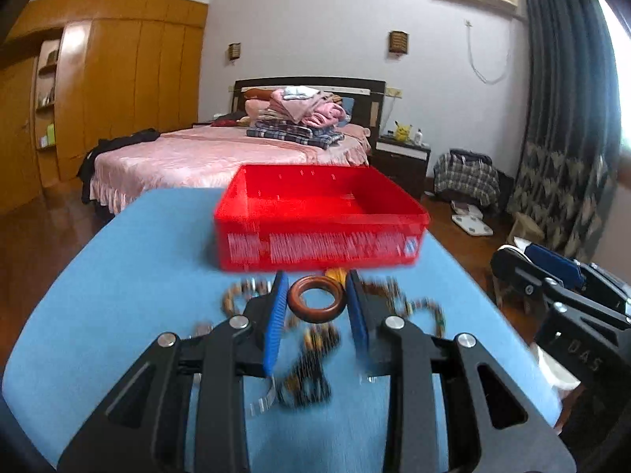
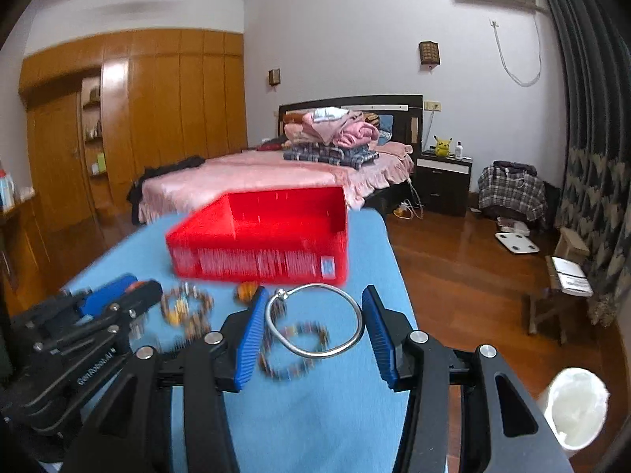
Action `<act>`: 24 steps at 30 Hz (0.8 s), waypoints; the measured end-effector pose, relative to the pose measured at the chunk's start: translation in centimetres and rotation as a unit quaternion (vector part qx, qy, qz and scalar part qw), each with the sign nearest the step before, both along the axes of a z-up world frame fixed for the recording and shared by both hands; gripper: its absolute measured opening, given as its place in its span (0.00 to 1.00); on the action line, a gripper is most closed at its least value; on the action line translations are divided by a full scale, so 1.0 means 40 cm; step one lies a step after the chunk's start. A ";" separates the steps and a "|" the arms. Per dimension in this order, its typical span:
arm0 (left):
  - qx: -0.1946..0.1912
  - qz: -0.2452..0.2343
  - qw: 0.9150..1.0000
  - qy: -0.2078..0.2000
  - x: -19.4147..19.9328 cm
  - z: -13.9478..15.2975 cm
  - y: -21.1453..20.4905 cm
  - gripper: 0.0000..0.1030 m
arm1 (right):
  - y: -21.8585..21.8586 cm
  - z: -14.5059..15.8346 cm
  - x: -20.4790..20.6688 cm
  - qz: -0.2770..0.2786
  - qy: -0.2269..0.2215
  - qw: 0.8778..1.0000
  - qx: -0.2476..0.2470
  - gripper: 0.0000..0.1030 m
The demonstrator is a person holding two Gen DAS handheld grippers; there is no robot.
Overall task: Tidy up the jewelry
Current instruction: 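Carry the bangle with the right tool into the red tin while the left tool drops the ring there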
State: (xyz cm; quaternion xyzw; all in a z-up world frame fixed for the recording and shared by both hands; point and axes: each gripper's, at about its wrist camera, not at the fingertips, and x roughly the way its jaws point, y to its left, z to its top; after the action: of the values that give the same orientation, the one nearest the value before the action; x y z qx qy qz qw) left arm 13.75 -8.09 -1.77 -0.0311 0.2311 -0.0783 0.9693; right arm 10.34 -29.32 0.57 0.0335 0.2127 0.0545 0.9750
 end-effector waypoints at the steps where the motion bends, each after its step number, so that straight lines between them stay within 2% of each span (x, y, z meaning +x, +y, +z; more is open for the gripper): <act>1: 0.000 0.006 1.000 -0.003 0.021 0.015 0.004 0.28 | 0.003 0.017 0.029 -0.002 -0.003 1.000 0.001 0.47; 7: -0.013 0.020 1.000 -0.007 0.179 0.077 0.016 0.28 | 0.017 0.045 0.215 0.011 0.012 0.999 0.038 0.47; 10: -0.010 0.027 1.000 -0.002 0.252 0.082 0.011 0.28 | 0.026 0.034 0.297 0.014 0.026 0.998 0.049 0.47; 14: -0.005 0.023 1.000 0.008 0.316 0.073 0.003 0.29 | 0.045 0.008 0.376 0.019 0.042 0.998 0.040 0.47; 15: -0.005 0.022 1.000 0.011 0.331 0.067 0.001 0.31 | 0.049 0.002 0.385 0.020 0.045 0.998 0.038 0.47; 16: -0.004 0.020 1.000 0.015 0.340 0.063 0.003 0.47 | 0.051 -0.004 0.397 0.019 0.049 0.998 0.037 0.48; 18: 0.000 0.022 1.000 0.014 0.346 0.056 0.008 0.63 | 0.047 -0.009 0.407 0.020 0.051 0.998 0.039 0.57; 21: 0.004 0.021 1.000 0.008 0.334 0.056 0.025 0.66 | 0.041 -0.011 0.395 0.014 0.046 0.998 0.037 0.66; 22: 0.004 0.024 1.000 0.006 0.327 0.057 0.033 0.70 | 0.039 -0.012 0.386 0.012 0.045 0.998 0.037 0.67; 24: 0.001 0.025 1.000 0.008 0.306 0.061 0.052 0.70 | 0.034 -0.010 0.363 0.011 0.042 0.998 0.037 0.68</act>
State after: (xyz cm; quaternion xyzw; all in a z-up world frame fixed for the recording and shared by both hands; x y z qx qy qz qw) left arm 26.00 -6.00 0.67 -0.0366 0.2377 -0.0541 0.9691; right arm 24.86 -27.95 0.17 0.0698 0.2516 0.0720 0.9626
